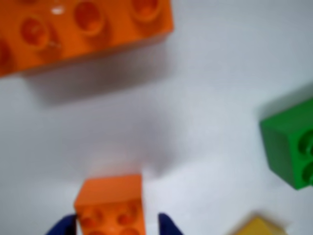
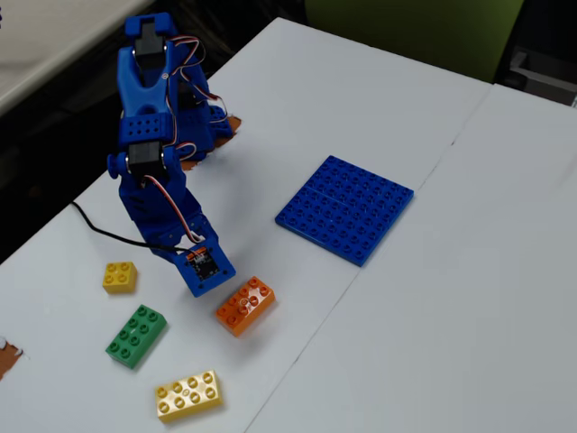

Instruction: Pick up the 2x2 orange block and go up the 8x8 blue block.

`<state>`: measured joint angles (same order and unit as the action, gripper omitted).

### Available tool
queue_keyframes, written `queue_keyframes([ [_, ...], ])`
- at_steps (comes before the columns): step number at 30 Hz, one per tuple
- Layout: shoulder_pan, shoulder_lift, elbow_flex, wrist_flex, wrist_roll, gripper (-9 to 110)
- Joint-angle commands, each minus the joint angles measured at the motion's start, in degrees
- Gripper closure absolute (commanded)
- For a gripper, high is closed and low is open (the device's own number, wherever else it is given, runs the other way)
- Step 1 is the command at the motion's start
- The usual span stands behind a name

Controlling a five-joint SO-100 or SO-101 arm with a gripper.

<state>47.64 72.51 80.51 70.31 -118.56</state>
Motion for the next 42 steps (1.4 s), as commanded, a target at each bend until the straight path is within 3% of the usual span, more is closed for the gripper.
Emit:
queue_keyframes([
  [1, 0.44, 0.09, -0.09, -0.97, -0.35, 80],
  [8, 0.18, 0.09, 4.57, -5.89, -0.53, 78],
  [21, -0.44, 1.23, 5.54, -4.31, 0.18, 79],
  [23, -0.53, 1.32, 5.54, -4.04, 0.44, 84],
  [26, -0.7, 1.32, 5.62, -4.13, 1.05, 101],
  [32, -1.49, 1.85, 5.54, -4.66, 2.55, 101],
  [42, -7.56, 3.6, -14.41, 9.49, 8.88, 101],
])
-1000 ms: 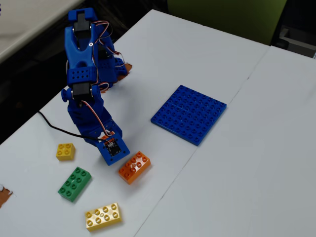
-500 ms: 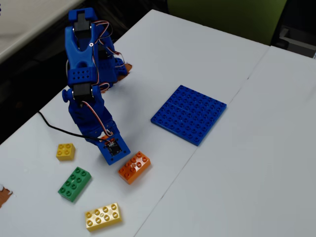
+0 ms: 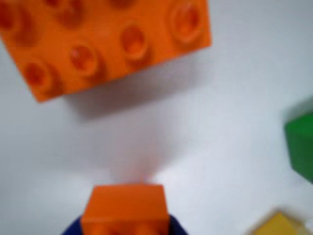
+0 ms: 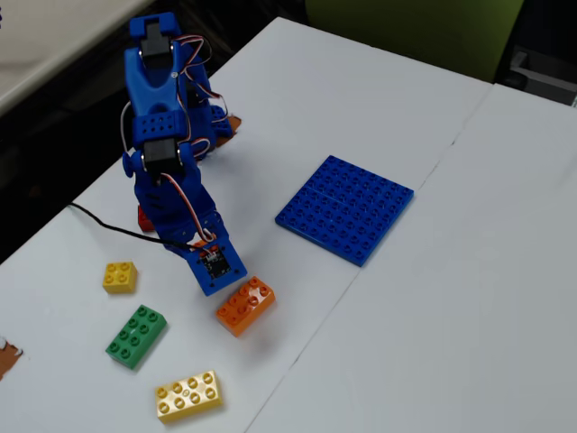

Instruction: Pick up the 2x2 orange block and go up the 8x8 blue block.

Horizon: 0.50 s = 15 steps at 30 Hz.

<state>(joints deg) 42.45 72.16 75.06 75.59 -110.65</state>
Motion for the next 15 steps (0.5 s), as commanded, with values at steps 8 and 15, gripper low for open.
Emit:
queue_keyframes([
  [8, -8.17, 3.78, -25.14, 12.39, 1.85, 101],
  [15, -13.01, 3.78, -32.34, 16.35, 3.16, 101],
])
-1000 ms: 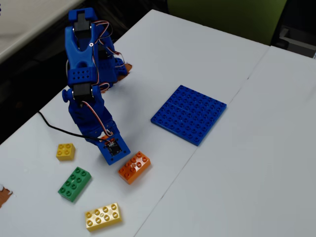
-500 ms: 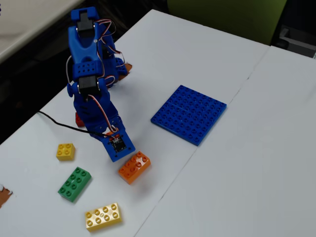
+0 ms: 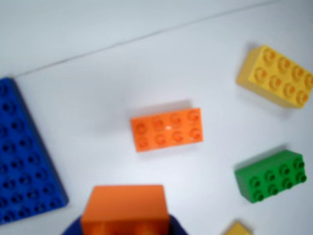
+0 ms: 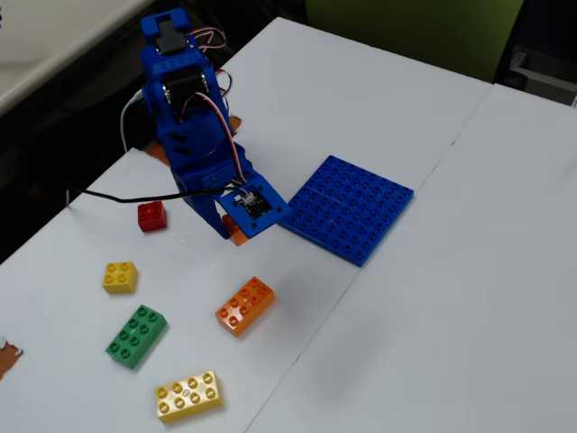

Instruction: Pick up the 2x2 orange block and go up the 8x8 blue block.

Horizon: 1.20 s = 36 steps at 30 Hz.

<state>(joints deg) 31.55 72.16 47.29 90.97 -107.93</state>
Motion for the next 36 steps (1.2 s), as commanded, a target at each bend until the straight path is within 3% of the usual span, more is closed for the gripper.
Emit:
queue_keyframes([
  [1, -2.9, 3.78, -5.27, 1.32, 0.44, 101],
  [36, -26.89, -0.88, -11.07, 2.99, 4.75, 101],
])
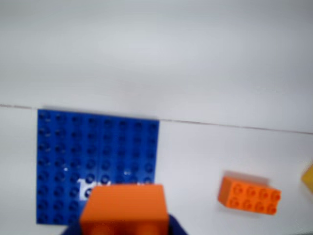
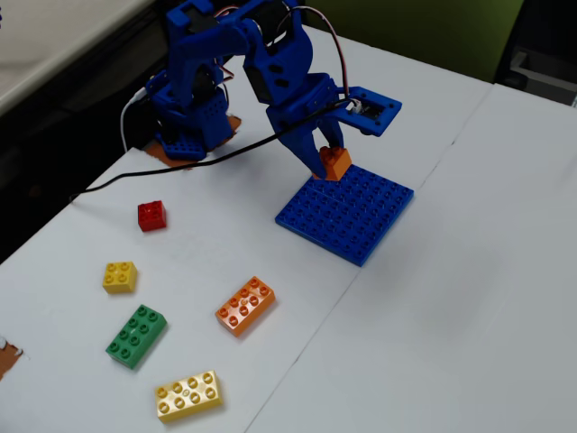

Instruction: Pick up the 2x2 orange block and go up the 8x8 blue block.

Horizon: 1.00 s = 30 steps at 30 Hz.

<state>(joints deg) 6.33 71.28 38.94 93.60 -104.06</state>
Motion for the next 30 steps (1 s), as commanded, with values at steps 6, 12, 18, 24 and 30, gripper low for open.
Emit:
queue_keyframes([
  [6, -4.22, -3.08, -2.72, 3.34, 2.2, 101],
  [12, -4.92, -4.22, -2.72, 5.45, 5.1, 101],
  [18, -4.83, -4.04, -4.39, 5.98, 10.99, 101],
  [24, -4.92, -4.22, -4.57, 6.42, 14.24, 101],
  [30, -5.8, -4.75, -3.34, 6.59, 14.77, 101],
])
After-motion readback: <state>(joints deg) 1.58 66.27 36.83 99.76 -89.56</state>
